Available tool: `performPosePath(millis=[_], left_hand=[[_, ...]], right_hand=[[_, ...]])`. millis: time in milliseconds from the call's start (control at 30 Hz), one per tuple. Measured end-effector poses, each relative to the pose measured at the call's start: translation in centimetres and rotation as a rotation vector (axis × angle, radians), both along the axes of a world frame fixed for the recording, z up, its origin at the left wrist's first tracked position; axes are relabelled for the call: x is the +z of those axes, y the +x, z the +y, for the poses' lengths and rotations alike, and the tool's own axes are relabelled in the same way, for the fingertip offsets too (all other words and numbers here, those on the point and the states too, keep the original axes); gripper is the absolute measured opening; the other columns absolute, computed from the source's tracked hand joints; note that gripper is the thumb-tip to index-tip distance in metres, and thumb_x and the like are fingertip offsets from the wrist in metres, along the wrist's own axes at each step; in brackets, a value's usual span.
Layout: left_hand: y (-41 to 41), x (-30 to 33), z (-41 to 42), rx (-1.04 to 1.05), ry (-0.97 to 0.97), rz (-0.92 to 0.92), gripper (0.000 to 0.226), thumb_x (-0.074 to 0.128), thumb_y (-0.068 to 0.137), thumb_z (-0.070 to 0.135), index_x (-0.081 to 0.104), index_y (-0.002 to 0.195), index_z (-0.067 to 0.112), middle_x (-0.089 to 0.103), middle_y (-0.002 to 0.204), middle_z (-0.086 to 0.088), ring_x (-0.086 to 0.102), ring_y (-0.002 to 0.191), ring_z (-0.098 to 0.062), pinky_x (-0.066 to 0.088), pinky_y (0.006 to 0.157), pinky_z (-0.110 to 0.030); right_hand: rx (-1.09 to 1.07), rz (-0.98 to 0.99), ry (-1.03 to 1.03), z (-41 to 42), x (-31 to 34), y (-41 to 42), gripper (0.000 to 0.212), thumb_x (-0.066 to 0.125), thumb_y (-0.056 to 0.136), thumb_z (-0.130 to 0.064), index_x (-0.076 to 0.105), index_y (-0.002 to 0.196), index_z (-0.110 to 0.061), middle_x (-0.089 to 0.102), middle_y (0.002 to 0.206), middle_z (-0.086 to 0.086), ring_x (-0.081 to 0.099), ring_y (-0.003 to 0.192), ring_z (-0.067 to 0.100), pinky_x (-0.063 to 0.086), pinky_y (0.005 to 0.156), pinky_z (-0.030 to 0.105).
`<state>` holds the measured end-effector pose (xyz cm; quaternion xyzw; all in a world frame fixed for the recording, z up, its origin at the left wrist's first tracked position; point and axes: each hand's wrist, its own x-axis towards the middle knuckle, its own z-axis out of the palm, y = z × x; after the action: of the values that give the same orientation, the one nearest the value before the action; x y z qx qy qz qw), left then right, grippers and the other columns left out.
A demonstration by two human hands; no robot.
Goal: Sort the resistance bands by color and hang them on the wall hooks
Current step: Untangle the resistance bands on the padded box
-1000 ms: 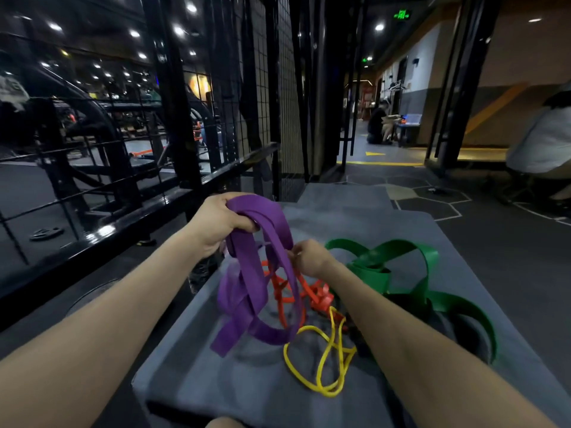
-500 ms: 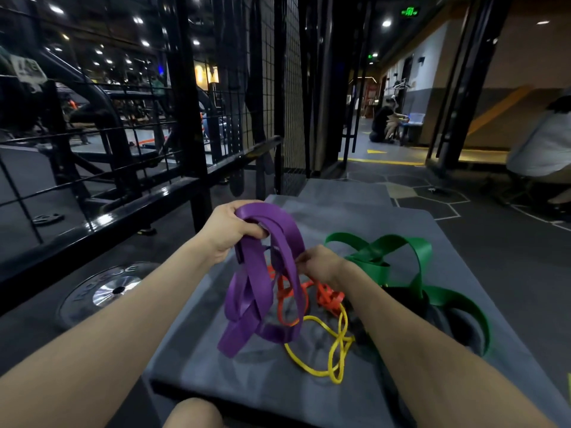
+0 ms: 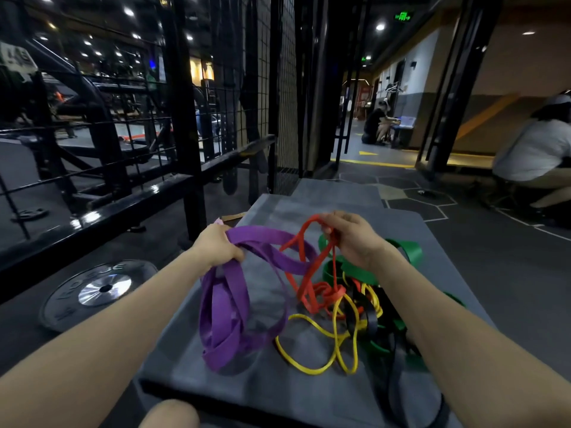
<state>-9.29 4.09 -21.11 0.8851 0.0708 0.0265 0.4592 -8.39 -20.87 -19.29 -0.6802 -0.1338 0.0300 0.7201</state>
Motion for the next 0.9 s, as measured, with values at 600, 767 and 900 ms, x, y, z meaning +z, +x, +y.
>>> performPosePath(millis=[600,767,900], left_hand=[[0.8,-0.7,-0.5,0.155,-0.117,-0.002,0.034,0.077,0.056,0.003,0.068,0.089,0.000,0.069,0.096,-0.013,0.064,0.076,-0.029,0.052,0.061,-0.032],[0.5,0.3,-1.5,0.073,-0.379,-0.048,0.029,0.070,0.064,-0.013,0.070,0.086,0.007,0.071,0.070,-0.005,0.065,0.059,-0.018,0.053,0.054,-0.022],[-0.3,1.7,-1.7,-0.009,-0.383,-0.093,0.028,0.069,0.066,-0.015,0.069,0.078,0.010,0.068,0.054,0.003,0.064,0.056,-0.017,0.056,0.056,-0.024]], right_hand=[[-0.406,0.009,-0.975,-6.1,-4.3,0.8,0.015,0.061,0.087,-0.016,0.071,0.093,-0.007,0.066,0.090,0.014,0.063,0.085,0.028,0.047,0.070,0.033],[-0.288,0.044,-1.572,-5.0,-6.5,-0.9,0.022,0.046,0.088,-0.010,0.060,0.105,-0.005,0.056,0.119,0.017,0.046,0.123,0.034,0.041,0.096,0.045],[-0.129,-0.020,-1.523,-1.6,-5.4,-0.4,0.034,0.051,0.089,-0.022,0.057,0.114,0.000,0.055,0.122,0.020,0.049,0.121,0.033,0.038,0.102,0.041]])
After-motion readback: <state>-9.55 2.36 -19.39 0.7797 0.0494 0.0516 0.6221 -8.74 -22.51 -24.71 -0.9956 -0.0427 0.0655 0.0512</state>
